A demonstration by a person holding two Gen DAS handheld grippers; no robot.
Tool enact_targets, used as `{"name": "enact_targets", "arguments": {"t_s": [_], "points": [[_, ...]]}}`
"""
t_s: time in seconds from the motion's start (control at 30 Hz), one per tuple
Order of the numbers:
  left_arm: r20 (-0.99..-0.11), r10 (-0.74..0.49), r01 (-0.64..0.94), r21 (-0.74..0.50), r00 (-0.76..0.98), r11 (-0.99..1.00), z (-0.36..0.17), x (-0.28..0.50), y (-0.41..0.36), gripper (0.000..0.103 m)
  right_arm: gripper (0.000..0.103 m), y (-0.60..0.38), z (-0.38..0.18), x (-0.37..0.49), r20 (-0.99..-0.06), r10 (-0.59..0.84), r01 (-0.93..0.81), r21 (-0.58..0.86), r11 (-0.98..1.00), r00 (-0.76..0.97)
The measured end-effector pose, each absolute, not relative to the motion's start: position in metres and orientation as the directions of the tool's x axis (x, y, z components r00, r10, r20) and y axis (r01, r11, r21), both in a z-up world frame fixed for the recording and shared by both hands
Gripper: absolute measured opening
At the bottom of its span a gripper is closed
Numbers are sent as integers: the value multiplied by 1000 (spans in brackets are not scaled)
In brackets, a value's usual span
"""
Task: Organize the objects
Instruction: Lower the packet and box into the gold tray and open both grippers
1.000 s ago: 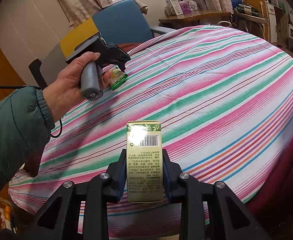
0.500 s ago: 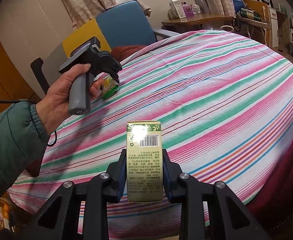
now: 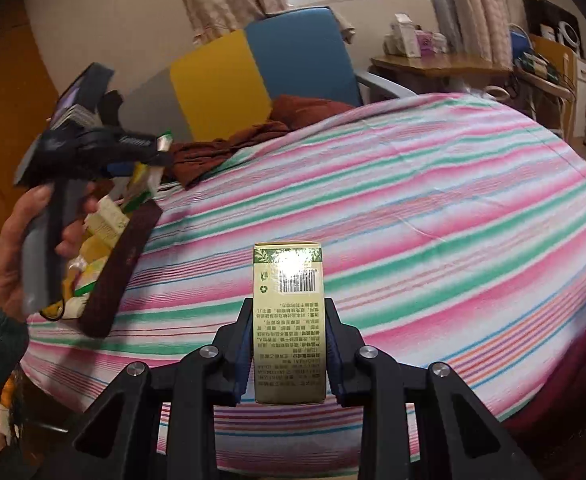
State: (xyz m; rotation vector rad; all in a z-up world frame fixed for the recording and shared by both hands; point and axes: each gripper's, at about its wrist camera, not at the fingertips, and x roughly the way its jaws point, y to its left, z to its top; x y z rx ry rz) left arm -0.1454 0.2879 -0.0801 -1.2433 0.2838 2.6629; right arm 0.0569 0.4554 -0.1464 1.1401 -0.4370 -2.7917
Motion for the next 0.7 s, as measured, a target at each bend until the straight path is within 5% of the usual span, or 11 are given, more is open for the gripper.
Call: {"name": "enact_targets", "arguments": {"t_s": [0.27,0.47,0.7], "points": [[-715,-67,-58,149,-696,-987,-63,-89,96,50,30,346,-103,19,-637,-311,206,235,-950,-705],[-690,-153,-2,219,-707,-976,-78,-89,24,50,30,242,-87,-24,-637,-402,363,201,-910,-657],[-741,-28,-63,95,-671,-994,-94,-110,2,50,33,155,-110,-84,-729,-374,410,141,-901,-573]]}}
